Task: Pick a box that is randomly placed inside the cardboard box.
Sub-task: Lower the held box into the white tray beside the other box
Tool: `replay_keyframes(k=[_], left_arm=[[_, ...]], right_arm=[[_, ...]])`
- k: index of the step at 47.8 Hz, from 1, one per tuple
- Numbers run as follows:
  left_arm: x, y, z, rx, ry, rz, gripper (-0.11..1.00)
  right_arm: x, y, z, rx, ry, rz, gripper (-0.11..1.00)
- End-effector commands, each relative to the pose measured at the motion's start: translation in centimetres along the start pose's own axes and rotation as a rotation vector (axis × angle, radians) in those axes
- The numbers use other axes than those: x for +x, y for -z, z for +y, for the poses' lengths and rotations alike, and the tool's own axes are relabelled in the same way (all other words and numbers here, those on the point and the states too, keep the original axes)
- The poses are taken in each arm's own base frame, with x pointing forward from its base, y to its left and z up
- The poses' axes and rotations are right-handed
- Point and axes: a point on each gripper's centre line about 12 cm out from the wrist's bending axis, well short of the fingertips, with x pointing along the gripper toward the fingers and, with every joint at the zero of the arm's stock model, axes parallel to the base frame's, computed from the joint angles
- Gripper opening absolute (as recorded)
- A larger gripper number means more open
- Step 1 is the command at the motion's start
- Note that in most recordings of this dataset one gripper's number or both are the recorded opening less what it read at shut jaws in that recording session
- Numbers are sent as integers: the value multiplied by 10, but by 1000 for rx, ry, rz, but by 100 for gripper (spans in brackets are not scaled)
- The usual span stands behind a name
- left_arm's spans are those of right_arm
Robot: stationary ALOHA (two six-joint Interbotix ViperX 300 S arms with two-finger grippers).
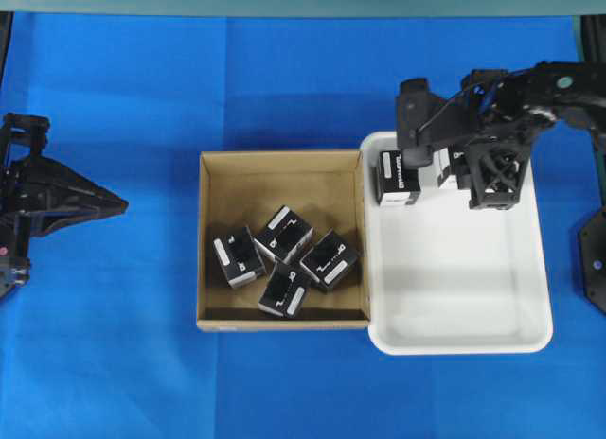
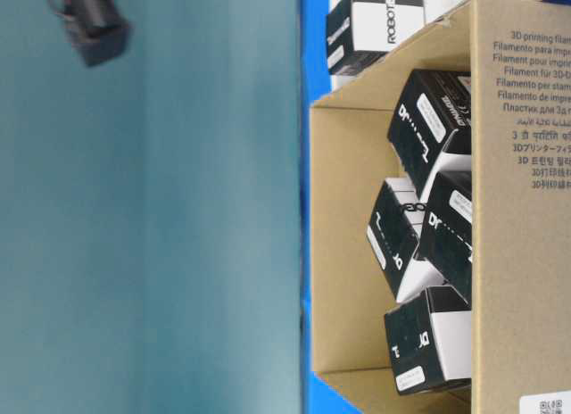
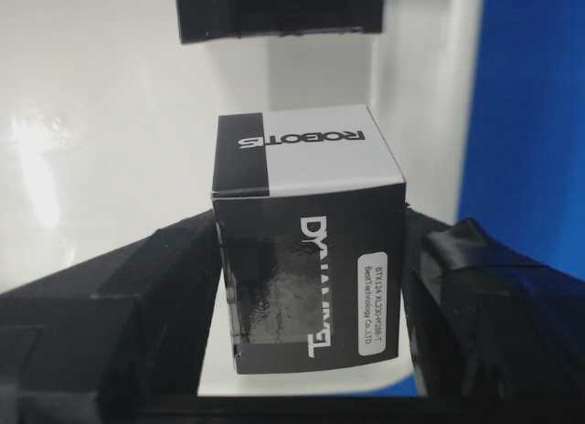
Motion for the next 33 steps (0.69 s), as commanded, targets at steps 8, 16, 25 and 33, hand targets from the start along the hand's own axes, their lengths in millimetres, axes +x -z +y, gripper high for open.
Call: replay_keyframes(k=[8, 16, 25, 33], left_arm=[[3, -3, 0, -2, 0, 0, -5], [5, -2, 0, 0, -1, 9, -5], [5, -2, 0, -2, -1, 9, -5], [6, -2, 0, -2, -2, 11, -5]], right_arm=[[24, -10, -4, -4, 11, -32, 63], [31, -10, -4, -17, 12, -35, 63], [35, -8, -3, -35, 4, -20, 63], [38, -7, -2, -32, 0, -10, 63]])
